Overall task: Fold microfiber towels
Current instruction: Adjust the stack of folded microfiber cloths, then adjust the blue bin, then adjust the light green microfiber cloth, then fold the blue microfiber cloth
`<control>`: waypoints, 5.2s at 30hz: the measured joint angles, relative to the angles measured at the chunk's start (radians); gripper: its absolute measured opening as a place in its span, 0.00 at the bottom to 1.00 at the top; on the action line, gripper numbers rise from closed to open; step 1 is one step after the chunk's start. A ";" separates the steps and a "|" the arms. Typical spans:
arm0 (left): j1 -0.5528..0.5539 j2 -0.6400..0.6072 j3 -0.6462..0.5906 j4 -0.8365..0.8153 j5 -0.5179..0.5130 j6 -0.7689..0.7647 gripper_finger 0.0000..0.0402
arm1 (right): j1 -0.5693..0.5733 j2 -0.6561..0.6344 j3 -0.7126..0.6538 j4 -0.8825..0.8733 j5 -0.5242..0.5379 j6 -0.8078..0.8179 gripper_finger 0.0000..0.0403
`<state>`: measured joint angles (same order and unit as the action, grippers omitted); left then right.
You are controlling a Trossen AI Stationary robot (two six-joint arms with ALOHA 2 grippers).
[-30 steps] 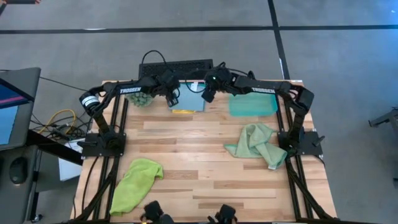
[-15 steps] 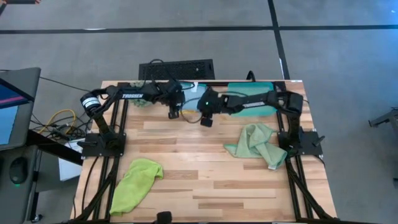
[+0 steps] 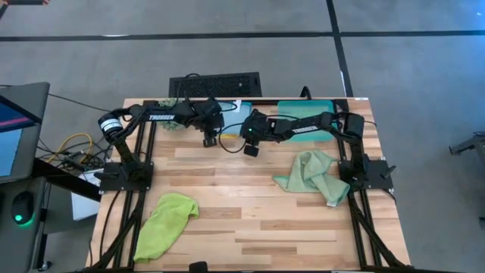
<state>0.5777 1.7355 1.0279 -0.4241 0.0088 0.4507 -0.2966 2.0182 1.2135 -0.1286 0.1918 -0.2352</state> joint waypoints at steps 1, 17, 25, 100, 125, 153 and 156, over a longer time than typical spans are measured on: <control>0.000 0.000 0.000 -0.002 -0.015 0.000 0.30 | 0.000 0.000 -0.001 -0.003 -0.002 0.000 0.32; -0.006 0.000 0.000 -0.026 -0.084 0.046 0.33 | 0.009 -0.004 0.000 0.010 -0.007 -0.026 0.37; -0.007 0.003 0.000 -0.028 -0.084 0.003 0.08 | 0.009 -0.004 0.000 -0.002 -0.007 0.019 0.32; -0.801 -0.219 0.009 -0.328 -0.337 -0.631 0.00 | 0.024 -0.441 -0.253 -0.186 0.076 0.543 0.01; -0.833 -0.210 0.009 -0.148 -0.279 -0.486 0.00 | 0.692 -0.507 -0.523 -0.657 0.083 1.457 0.00; -0.835 -0.212 -0.057 -0.455 -0.283 -0.467 0.11 | 1.052 -0.506 -0.154 -0.782 0.418 1.350 0.07; -0.835 -0.212 -0.142 -0.375 -0.289 -0.389 0.20 | 0.983 -0.484 -0.153 -0.656 0.492 1.090 0.11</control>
<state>-0.2573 1.5238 0.8858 -0.7992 -0.2803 0.0617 0.6865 1.5344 1.0603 -0.7841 0.6838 0.8547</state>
